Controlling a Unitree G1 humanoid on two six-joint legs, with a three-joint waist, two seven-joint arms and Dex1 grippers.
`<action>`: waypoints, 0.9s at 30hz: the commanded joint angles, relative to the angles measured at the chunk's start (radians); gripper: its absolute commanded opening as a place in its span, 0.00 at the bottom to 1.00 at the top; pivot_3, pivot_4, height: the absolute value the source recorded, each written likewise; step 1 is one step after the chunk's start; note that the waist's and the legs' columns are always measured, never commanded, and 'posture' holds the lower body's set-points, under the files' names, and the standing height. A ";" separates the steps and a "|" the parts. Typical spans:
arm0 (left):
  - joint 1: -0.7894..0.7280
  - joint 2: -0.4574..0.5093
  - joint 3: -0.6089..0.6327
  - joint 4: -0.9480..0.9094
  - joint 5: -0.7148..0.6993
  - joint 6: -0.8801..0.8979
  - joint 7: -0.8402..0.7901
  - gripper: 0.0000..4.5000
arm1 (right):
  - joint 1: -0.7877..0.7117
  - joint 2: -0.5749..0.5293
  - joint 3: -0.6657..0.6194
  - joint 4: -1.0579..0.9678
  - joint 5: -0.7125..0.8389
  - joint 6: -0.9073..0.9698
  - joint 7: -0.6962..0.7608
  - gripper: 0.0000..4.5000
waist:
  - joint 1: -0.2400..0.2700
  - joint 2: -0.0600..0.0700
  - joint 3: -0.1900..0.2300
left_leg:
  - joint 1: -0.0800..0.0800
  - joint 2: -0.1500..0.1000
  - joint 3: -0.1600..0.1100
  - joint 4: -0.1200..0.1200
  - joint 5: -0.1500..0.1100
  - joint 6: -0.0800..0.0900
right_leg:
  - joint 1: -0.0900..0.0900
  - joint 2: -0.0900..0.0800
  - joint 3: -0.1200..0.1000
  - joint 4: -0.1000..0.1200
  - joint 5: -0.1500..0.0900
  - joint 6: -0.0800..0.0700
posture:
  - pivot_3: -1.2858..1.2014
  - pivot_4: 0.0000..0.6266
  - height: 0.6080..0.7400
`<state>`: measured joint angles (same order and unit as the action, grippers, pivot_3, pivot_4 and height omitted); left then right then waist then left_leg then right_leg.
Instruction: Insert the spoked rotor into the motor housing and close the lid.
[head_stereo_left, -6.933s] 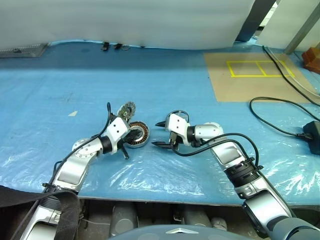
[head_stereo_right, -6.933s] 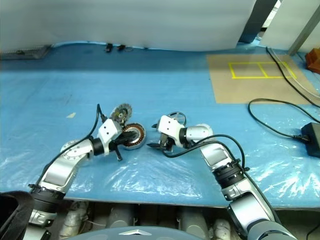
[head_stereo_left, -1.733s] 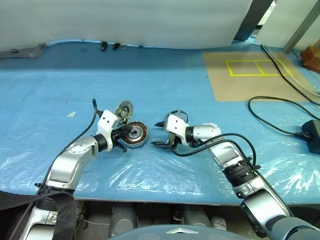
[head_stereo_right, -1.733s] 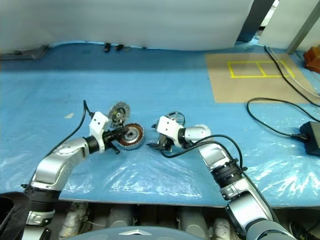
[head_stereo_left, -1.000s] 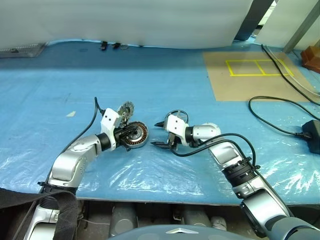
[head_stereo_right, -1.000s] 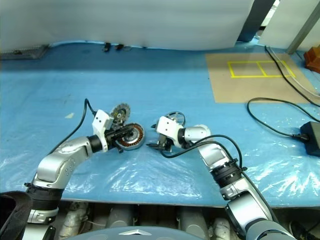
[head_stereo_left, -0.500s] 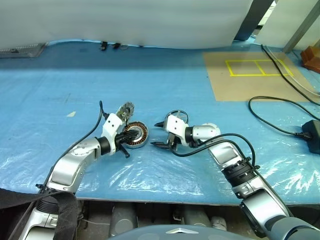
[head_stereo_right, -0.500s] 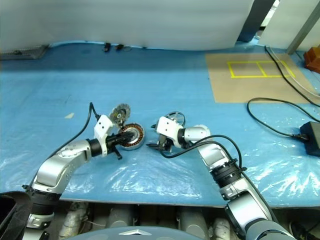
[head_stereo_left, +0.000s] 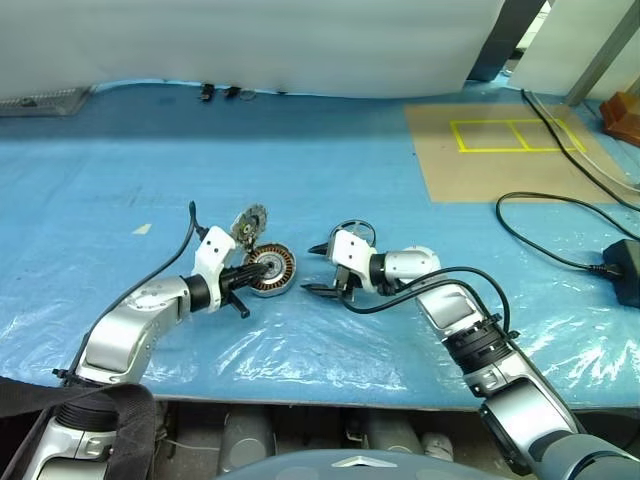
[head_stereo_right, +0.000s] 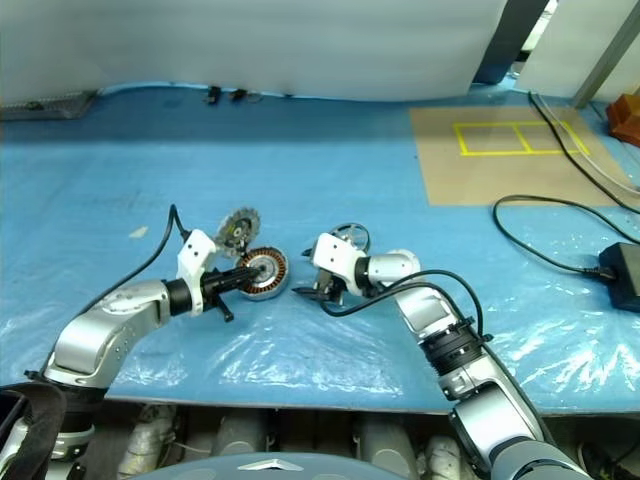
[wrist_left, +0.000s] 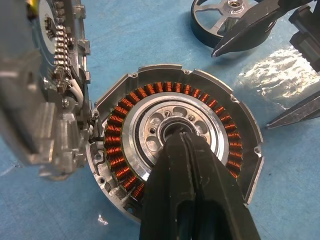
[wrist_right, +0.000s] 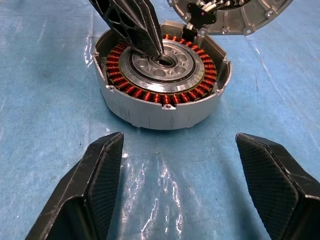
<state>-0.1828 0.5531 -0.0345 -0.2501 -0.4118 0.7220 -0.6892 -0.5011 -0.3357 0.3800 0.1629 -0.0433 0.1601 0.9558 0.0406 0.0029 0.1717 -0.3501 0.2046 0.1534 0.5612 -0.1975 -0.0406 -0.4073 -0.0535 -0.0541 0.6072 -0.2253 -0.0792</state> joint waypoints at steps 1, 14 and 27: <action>-0.008 0.026 -0.022 -0.009 -0.008 0.067 -0.014 0.00 | -0.020 0.007 0.002 -0.010 0.001 -0.019 -0.005 0.84 | 0.000 0.000 0.000 | 0.000 0.000 0.000 0.000 0.000 0.000 | 0.000 0.000 0.000 0.000 0.000 0.000 | 0.52 0.24 1.00; -0.141 0.055 -0.086 0.032 0.028 0.051 -0.056 0.00 | -0.012 0.006 0.000 -0.019 -0.002 -0.012 -0.016 0.84 | 0.002 0.000 0.000 | -0.001 0.000 0.000 0.000 0.001 -0.002 | 0.000 0.000 0.000 0.000 0.000 0.000 | 0.52 0.24 1.00; -0.113 0.045 -0.102 0.048 0.049 0.037 -0.059 0.00 | -0.013 0.006 0.000 -0.019 -0.001 -0.013 -0.018 0.84 | 0.002 0.000 0.000 | -0.001 0.000 0.000 0.000 0.002 -0.003 | 0.000 0.000 0.000 0.000 0.000 0.000 | 0.52 0.24 1.00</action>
<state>-0.3094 0.6038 -0.1222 -0.2027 -0.3712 0.7651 -0.7431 -0.5009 -0.3319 0.3813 0.1632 -0.0500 0.1601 0.9381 0.0424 0.0030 0.1717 -0.3508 0.2043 0.1532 0.5614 -0.1959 -0.0433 -0.4074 -0.0535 -0.0542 0.6072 -0.2252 -0.0793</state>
